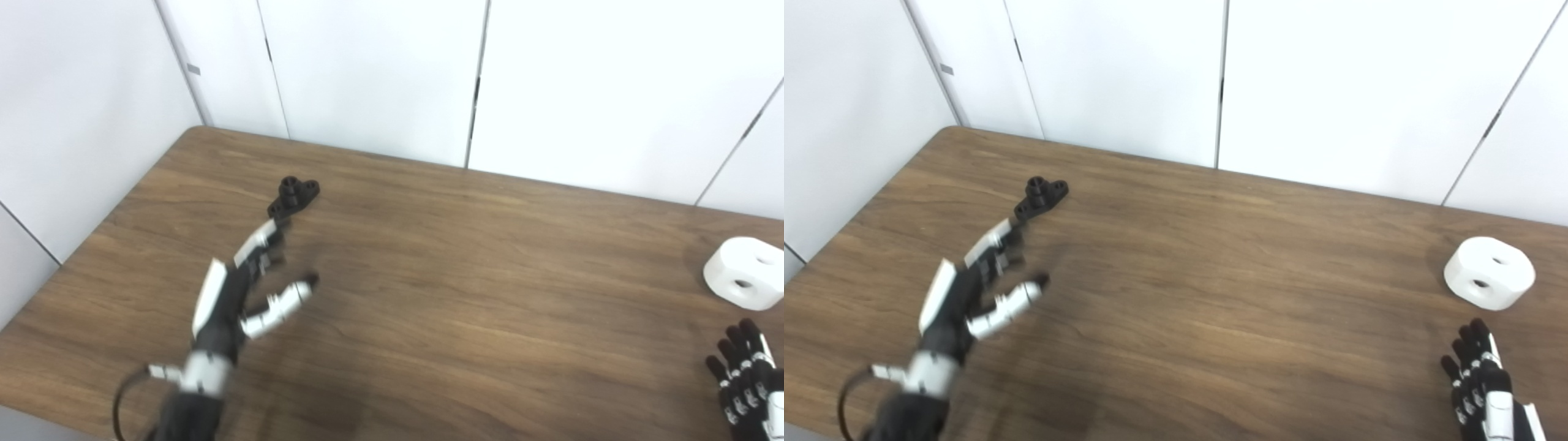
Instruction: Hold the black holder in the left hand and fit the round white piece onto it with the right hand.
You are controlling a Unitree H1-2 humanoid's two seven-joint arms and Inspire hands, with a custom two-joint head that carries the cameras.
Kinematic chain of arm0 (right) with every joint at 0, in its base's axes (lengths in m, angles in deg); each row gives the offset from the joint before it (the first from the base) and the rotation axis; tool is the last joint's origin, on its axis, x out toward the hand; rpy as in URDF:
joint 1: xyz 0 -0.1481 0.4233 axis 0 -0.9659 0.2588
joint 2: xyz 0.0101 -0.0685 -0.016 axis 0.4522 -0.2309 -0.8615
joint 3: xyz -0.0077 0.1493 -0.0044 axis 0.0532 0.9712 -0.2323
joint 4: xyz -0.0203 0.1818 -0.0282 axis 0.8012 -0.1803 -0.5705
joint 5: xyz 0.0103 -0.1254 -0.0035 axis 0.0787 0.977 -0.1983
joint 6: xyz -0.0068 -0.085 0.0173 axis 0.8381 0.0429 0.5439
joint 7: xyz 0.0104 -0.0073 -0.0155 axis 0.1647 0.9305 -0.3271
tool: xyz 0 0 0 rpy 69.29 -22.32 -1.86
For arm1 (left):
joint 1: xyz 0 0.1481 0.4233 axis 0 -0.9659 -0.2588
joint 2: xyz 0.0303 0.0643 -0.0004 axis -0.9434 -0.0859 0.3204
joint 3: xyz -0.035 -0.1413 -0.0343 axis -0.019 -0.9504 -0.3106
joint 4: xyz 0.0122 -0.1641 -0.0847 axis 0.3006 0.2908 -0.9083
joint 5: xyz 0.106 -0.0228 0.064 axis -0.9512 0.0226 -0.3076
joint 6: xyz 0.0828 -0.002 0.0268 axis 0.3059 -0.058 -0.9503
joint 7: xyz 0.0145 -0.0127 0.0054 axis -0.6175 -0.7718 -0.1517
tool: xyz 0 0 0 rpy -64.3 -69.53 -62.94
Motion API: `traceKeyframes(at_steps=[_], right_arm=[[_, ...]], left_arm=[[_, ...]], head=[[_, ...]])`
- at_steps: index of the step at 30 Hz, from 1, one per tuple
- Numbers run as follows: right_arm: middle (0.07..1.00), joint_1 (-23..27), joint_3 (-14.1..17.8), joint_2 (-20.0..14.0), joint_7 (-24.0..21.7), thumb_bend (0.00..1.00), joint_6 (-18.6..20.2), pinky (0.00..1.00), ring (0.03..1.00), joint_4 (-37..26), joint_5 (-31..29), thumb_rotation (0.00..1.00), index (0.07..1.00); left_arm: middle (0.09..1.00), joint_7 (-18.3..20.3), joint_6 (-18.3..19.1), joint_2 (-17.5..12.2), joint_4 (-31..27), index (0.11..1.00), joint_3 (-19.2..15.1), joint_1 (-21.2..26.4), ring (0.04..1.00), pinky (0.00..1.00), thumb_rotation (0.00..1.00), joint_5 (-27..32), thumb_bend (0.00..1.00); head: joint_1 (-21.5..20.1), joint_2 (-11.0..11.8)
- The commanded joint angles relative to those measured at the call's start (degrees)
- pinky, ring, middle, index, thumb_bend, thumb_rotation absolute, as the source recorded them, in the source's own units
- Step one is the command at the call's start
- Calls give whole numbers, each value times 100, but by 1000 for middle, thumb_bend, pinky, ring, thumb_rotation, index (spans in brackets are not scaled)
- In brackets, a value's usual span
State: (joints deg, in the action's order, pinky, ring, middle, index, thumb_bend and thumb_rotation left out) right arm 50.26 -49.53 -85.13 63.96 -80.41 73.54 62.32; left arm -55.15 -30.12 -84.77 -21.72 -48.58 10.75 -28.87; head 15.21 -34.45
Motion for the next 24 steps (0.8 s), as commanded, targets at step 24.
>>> traceKeyframes(at_steps=[24], right_arm=[[987, -637, -206, -134, 208, 605, -685, 1000, 1000, 13, 690, 1000, 992]], left_arm=[[912, 43, 1396, -1440, 808, 838, 113, 1650, 950, 890, 323, -2182, 793]], head=[[-62, -41]])
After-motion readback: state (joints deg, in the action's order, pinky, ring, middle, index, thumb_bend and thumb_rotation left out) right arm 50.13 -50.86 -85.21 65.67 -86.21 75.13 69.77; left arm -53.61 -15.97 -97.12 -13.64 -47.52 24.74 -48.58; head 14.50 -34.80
